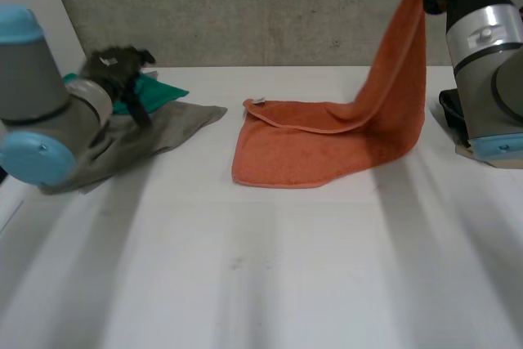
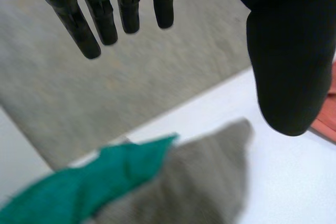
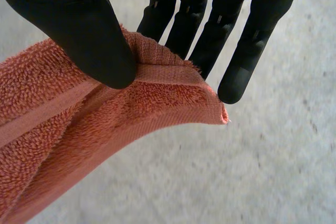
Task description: Fold the laundry.
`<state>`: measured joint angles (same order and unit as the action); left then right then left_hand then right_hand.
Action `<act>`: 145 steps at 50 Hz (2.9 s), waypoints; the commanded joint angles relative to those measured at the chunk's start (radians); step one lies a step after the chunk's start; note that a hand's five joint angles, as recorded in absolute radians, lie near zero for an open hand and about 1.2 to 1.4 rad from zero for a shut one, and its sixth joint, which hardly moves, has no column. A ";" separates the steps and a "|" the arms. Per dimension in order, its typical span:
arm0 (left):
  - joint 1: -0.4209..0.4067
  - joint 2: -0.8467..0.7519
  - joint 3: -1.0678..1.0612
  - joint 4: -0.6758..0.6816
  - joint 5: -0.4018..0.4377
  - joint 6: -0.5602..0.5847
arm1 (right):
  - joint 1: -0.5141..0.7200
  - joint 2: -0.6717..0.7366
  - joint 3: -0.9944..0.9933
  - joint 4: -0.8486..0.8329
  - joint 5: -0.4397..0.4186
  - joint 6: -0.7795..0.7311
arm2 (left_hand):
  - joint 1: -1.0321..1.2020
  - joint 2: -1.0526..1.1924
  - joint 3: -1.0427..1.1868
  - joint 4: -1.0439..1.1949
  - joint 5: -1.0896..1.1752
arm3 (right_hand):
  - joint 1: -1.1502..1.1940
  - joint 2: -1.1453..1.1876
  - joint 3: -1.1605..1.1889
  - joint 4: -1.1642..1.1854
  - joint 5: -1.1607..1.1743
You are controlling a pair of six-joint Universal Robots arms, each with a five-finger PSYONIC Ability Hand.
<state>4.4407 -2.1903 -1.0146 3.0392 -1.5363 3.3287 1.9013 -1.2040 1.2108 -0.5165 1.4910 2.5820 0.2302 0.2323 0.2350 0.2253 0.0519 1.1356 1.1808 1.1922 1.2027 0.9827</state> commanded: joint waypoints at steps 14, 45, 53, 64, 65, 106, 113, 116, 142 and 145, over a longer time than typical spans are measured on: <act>-0.141 -0.203 0.132 -0.020 -0.010 -0.005 | 0.223 -0.433 -0.033 0.190 -0.092 0.052 | -0.056 -0.058 -0.060 -0.051 -0.052 | 0.261 0.215 0.204 0.194 0.239; 0.029 0.010 0.168 -0.321 -0.001 0.102 | 0.076 -0.252 -0.043 0.362 -0.006 -0.025 | 1.166 1.164 1.161 1.171 1.170 | 0.261 0.215 0.204 0.194 0.239; 0.051 -0.006 0.370 -0.156 0.065 0.215 | 0.048 -0.033 -0.161 0.084 0.031 -0.013 | 1.166 1.164 1.161 1.171 1.170 | 0.261 0.215 0.204 0.194 0.239; 0.051 0.018 0.404 0.222 -0.140 -0.083 | 0.021 0.106 -0.172 -0.378 0.138 0.107 | 1.166 1.164 1.161 1.171 1.170 | 0.261 0.215 0.204 0.194 0.239; 0.051 0.018 0.365 0.199 -0.143 -0.083 | 0.018 0.106 -0.124 -0.350 0.115 0.122 | 1.166 1.164 1.161 1.171 1.170 | 0.261 0.215 0.204 0.194 0.239; 0.146 0.224 -0.510 -0.049 0.037 0.293 | -0.013 0.041 0.533 -0.099 -0.046 -0.028 | 0.303 0.301 0.298 0.308 0.307 | 0.261 0.215 0.204 0.194 0.239; 0.170 0.262 -0.659 -0.043 0.162 0.338 | -0.016 0.049 0.530 -0.099 -0.046 -0.026 | 0.758 0.756 0.753 0.763 0.762 | 0.261 0.215 0.204 0.194 0.239; 0.177 0.248 -0.665 -0.034 0.211 0.348 | -0.014 0.057 0.532 -0.099 -0.046 -0.032 | 0.668 0.666 0.663 0.673 0.672 | 0.261 0.215 0.204 0.194 0.239; 0.101 -0.063 -0.369 0.098 0.073 0.443 | -0.019 0.084 0.536 -0.099 -0.052 -0.060 | 0.406 0.404 0.401 0.411 0.410 | 0.261 0.215 0.204 0.194 0.239; 0.094 -0.081 -0.340 0.102 0.054 0.462 | -0.021 0.086 0.536 -0.099 -0.052 -0.066 | 0.453 0.451 0.448 0.458 0.457 | 0.261 0.215 0.204 0.194 0.239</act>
<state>4.5491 -2.2388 -1.4016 3.1361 -1.4422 3.7619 1.8826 -1.1208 1.7473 -0.6150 1.4396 2.5223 0.5693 0.5650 0.5745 0.5606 0.3847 1.1355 1.1824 1.1923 1.2029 0.9969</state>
